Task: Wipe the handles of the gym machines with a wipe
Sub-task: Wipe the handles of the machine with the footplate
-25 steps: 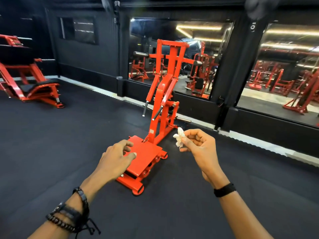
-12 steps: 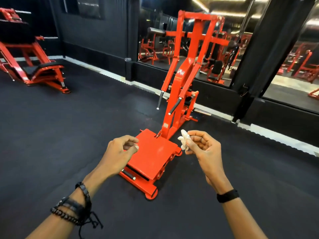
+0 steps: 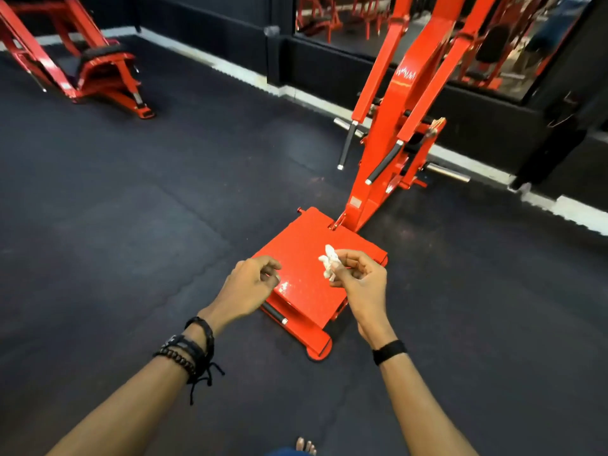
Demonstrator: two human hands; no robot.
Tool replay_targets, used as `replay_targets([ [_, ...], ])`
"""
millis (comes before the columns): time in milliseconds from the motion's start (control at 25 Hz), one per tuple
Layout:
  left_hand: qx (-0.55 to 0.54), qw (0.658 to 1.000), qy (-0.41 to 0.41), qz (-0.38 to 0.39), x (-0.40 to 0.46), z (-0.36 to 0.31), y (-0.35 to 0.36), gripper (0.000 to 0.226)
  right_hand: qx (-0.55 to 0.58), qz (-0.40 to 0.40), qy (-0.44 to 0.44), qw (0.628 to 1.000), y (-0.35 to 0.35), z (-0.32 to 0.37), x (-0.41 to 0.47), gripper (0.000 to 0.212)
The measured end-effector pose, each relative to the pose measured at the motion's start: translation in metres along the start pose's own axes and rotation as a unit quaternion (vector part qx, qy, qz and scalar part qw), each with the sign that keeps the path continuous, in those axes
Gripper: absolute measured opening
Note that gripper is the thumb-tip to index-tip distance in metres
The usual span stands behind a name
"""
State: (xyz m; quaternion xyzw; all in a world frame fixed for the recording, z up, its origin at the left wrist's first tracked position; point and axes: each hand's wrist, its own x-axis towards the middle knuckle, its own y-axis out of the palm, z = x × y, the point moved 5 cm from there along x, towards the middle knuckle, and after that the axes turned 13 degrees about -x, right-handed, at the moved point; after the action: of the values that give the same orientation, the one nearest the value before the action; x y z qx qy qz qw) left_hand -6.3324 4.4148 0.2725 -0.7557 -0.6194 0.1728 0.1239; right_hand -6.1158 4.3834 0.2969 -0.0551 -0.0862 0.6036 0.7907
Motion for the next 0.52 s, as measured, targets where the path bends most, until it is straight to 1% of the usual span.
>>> replay_targets([
  [120, 0.034, 0.998, -0.028, 0.035, 0.039, 0.034, -0.01, 0.028, -0.022, 0.003, 0.044, 0.999, 0.031, -0.036, 0.03, 0.009],
  [240, 0.08, 0.993, -0.034, 0.086, 0.095, 0.076, -0.023, 0.033, -0.04, -0.035, 0.09, 0.995, 0.058, -0.07, 0.061, 0.008],
  [400, 0.172, 0.969, 0.028, 0.174, 0.175, 0.122, -0.035, 0.043, -0.046, -0.135, 0.164, 0.976, 0.099, -0.111, 0.092, 0.009],
  [520, 0.236, 0.937, 0.062, 0.249, 0.222, 0.15, -0.046, 0.045, -0.036, -0.204, 0.232, 0.951, 0.14, -0.129, 0.092, 0.009],
])
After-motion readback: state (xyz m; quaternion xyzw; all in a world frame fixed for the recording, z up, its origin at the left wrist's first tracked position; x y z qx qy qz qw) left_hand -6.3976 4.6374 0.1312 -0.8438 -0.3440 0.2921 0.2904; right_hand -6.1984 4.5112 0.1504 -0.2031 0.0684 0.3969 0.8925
